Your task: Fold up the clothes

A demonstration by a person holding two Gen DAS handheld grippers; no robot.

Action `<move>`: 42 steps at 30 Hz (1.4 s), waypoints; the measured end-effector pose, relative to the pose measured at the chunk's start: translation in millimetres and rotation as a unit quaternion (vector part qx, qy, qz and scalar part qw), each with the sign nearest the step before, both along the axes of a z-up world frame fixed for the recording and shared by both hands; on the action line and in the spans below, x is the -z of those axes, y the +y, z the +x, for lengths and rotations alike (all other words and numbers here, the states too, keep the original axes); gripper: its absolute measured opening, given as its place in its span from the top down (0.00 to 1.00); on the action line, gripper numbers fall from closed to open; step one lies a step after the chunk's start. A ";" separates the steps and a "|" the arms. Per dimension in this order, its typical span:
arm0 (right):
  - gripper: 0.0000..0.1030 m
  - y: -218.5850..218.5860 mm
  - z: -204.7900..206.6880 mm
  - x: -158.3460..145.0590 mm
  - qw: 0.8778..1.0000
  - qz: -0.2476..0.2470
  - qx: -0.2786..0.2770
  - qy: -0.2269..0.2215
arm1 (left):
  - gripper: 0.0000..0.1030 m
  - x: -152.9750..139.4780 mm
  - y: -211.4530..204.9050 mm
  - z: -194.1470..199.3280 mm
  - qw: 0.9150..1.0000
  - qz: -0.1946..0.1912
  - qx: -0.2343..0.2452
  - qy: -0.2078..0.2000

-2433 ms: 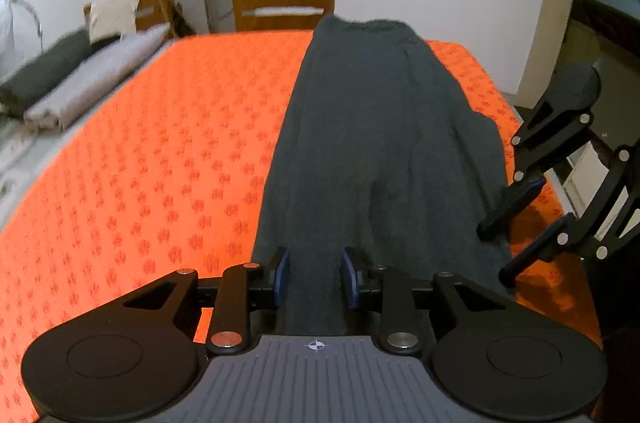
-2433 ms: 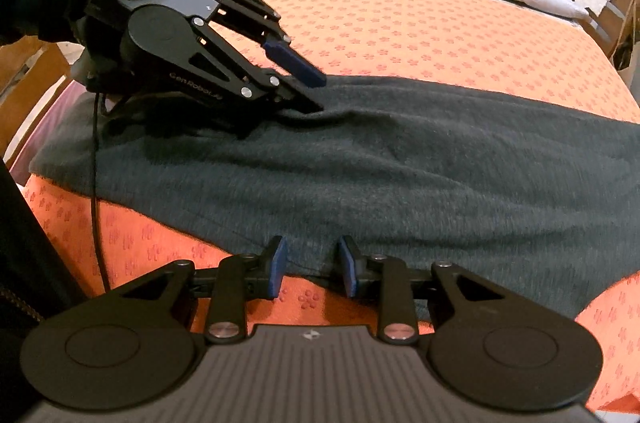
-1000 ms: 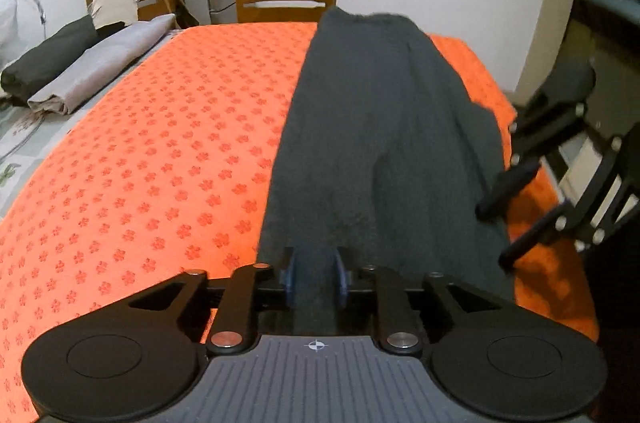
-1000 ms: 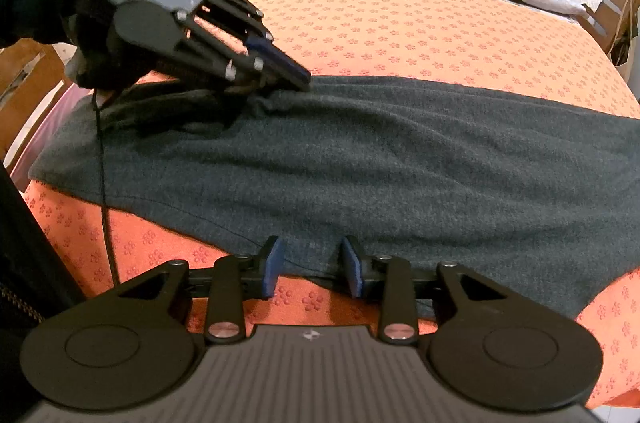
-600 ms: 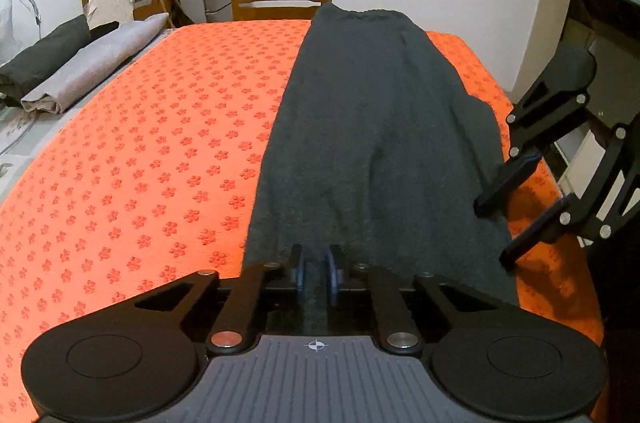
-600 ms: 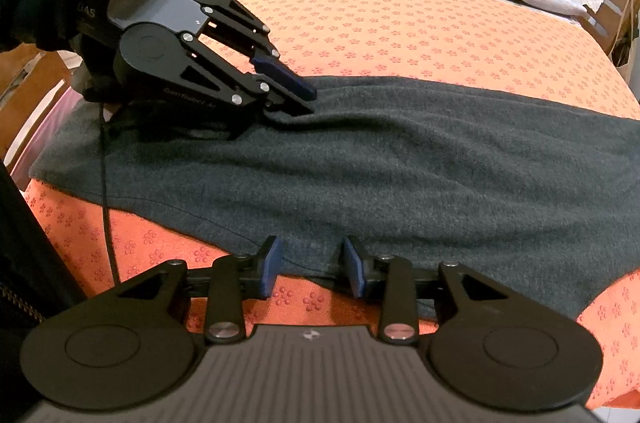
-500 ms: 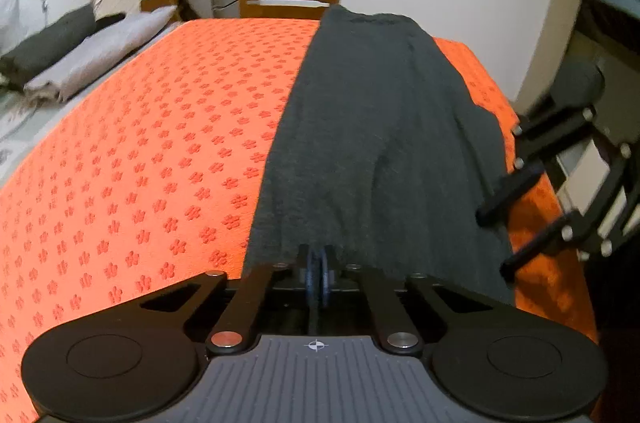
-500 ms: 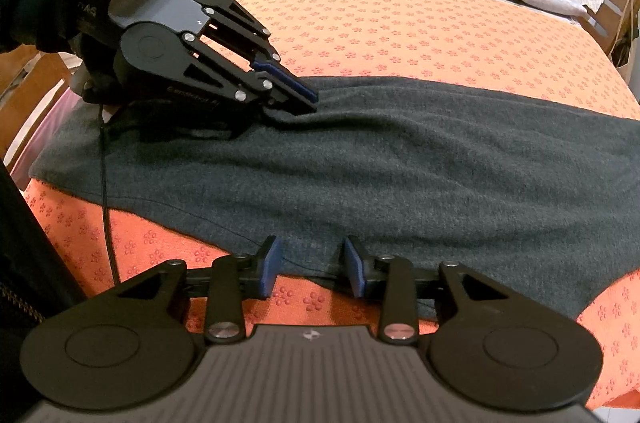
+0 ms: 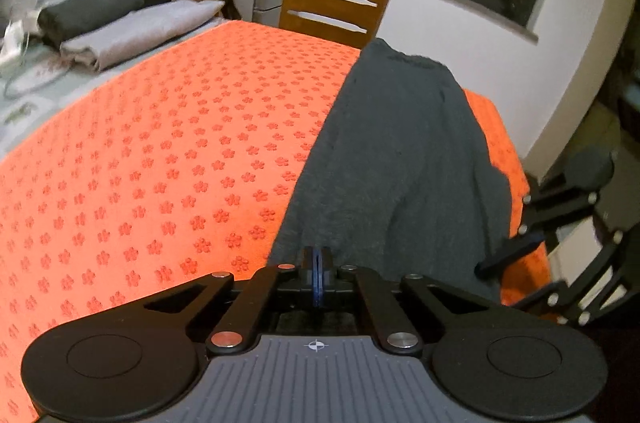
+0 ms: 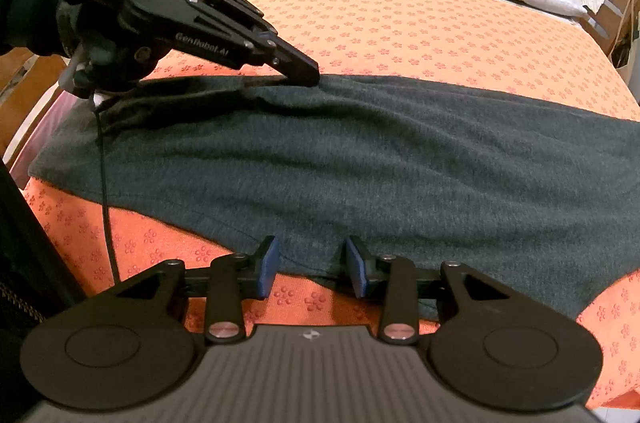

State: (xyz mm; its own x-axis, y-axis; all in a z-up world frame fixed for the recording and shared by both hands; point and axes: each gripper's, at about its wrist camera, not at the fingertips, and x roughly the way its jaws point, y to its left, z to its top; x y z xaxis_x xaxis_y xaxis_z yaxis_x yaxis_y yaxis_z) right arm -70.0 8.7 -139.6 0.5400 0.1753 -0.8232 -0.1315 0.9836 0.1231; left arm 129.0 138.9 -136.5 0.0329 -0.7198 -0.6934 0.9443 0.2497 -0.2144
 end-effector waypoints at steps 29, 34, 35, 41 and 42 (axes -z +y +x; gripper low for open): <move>0.58 -1.0 0.1 0.3 1.000 0.000 -0.001 0.000 | 0.98 -5.6 7.5 53.8 0.985 -0.039 -0.092 0.138; 0.58 -1.4 0.2 0.2 1.000 0.000 -0.002 0.000 | 0.98 -7.7 2.5 57.7 0.992 -0.021 -0.087 0.089; 0.58 -1.2 0.1 0.1 1.000 0.000 -0.002 0.000 | 0.98 -7.6 0.3 55.1 0.994 -0.013 -0.077 0.074; 0.58 -1.1 -0.5 -0.5 1.000 0.000 -0.002 0.000 | 0.95 -7.1 -10.6 29.0 0.999 0.013 0.014 0.034; 0.58 -1.1 -0.5 -0.6 1.000 0.001 -0.001 0.000 | 0.92 -6.2 -12.0 24.0 0.999 0.016 0.026 0.027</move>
State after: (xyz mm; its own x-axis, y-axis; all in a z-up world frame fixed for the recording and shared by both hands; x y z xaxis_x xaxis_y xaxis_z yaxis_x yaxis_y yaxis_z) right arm -70.5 7.6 -139.0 0.5391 0.1779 -0.8233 -0.1343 0.9831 0.1245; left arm 153.1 127.0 -130.4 -0.0431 -0.6976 -0.7152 0.9433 0.2073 -0.2591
